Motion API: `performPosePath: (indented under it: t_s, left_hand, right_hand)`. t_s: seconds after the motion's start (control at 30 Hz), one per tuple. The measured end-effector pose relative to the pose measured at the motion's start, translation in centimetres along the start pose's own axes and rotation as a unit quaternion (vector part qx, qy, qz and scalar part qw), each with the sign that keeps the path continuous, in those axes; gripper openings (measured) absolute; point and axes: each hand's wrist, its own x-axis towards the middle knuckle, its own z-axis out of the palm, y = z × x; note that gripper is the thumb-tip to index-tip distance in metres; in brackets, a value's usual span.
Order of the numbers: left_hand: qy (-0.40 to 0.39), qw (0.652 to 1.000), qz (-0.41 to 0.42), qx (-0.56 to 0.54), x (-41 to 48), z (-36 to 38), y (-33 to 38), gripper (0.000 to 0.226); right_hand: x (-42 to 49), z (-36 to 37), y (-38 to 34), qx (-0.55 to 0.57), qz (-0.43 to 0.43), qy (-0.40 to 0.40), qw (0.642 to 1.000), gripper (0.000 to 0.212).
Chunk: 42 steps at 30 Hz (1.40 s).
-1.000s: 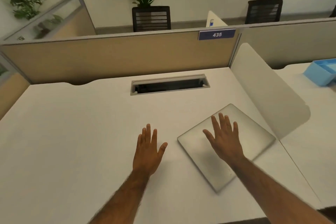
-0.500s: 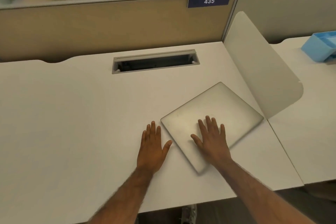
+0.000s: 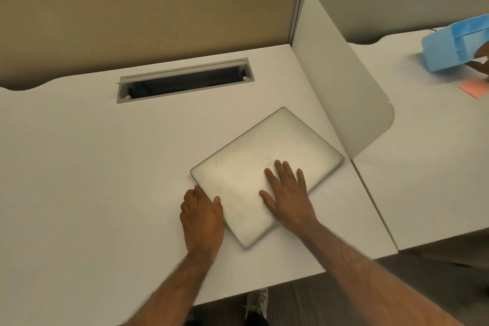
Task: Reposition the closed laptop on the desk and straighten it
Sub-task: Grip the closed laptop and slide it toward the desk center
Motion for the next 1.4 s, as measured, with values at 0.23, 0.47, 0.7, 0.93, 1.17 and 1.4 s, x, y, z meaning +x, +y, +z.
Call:
performPosePath:
  t_s: [0.23,0.47,0.7,0.93,1.17,1.4]
  left_hand:
    - [-0.053,0.994,-0.074,-0.059,0.5,0.0,1.9,0.056]
    - [-0.062,0.98,-0.14,-0.124,0.8,-0.2,3.5,0.063]
    - [-0.075,0.964,-0.197,-0.162,1.3,-0.7,5.0,0.071]
    - [-0.097,0.933,-0.281,-0.201,1.1,-1.1,7.4,0.075]
    - [-0.096,0.911,-0.336,-0.22,1.9,-0.9,7.2,0.05]
    - [-0.081,0.889,-0.384,-0.237,2.9,-0.6,6.9,0.045]
  right_hand:
    - [0.9,-2.0,6.4,0.007,0.087,0.009,0.996,0.068]
    - [3.6,-3.3,10.3,0.036,0.203,0.002,0.978,0.067]
    - [6.3,-5.7,10.9,0.091,0.299,-0.051,0.948,0.073]
    - [9.9,-7.4,11.5,0.126,0.276,-0.106,0.947,0.077]
    - [12.3,-7.3,12.2,0.168,0.282,-0.104,0.939,0.071]
    - [13.0,-6.9,12.3,0.159,0.291,-0.113,0.937,0.079]
